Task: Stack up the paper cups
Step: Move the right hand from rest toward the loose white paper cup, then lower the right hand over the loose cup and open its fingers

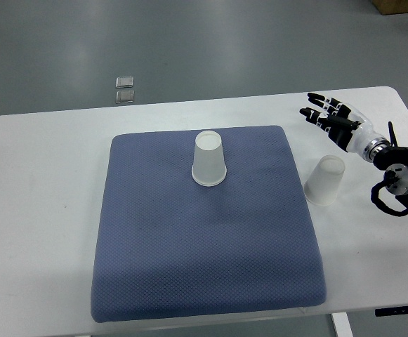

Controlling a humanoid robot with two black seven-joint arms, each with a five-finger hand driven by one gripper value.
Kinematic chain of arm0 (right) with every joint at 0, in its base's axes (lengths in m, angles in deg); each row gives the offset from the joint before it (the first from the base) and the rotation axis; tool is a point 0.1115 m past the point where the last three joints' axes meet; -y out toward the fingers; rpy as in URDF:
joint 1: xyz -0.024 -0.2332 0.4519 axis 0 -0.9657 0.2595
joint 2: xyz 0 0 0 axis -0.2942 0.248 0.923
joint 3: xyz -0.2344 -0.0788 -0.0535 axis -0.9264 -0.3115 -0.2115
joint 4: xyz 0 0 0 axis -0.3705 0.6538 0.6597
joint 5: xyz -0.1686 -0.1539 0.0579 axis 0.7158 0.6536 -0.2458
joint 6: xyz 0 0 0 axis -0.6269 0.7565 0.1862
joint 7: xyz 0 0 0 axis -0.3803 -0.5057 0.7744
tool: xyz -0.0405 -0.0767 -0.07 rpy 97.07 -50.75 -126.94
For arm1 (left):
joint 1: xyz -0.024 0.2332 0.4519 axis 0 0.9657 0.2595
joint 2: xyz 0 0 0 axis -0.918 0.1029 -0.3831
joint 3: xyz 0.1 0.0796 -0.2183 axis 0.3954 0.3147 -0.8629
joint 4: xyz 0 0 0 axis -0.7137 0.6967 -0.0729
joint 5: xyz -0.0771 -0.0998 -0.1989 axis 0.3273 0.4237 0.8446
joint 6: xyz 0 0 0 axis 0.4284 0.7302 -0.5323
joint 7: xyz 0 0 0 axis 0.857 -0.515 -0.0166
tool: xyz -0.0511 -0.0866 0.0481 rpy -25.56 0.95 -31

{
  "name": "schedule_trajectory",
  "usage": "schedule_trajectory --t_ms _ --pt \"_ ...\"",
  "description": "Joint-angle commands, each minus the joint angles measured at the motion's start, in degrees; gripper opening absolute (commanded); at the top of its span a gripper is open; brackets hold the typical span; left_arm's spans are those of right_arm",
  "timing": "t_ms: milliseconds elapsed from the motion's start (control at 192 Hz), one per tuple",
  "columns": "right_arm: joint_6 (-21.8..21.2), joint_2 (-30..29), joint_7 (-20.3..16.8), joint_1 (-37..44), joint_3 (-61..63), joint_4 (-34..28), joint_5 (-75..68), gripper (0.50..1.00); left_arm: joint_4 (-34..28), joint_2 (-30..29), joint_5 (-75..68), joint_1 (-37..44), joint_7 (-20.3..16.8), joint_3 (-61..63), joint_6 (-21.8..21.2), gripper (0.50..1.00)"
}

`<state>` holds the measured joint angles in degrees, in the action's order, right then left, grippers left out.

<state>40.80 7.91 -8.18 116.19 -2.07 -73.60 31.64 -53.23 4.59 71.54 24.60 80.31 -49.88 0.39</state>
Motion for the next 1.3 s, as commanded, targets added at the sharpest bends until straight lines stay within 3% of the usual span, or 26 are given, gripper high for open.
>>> schedule_trajectory --t_ms 0,773,929,1295 --pt "0.0 0.1 1.6 0.1 0.6 0.0 0.0 0.926 0.1 0.0 0.0 0.0 0.0 0.0 0.0 1.000" --pt "-1.5 1.0 2.4 3.3 1.0 2.2 0.7 0.924 0.1 0.0 0.0 0.0 0.0 0.0 0.0 1.000" --pt "-7.9 1.9 2.7 3.3 0.4 2.0 13.2 0.924 0.1 0.0 0.0 0.0 0.0 0.0 0.0 1.000" --pt "-13.2 6.4 7.5 5.1 0.3 0.1 47.6 0.923 0.1 0.0 0.0 0.0 0.0 0.0 0.0 1.000"
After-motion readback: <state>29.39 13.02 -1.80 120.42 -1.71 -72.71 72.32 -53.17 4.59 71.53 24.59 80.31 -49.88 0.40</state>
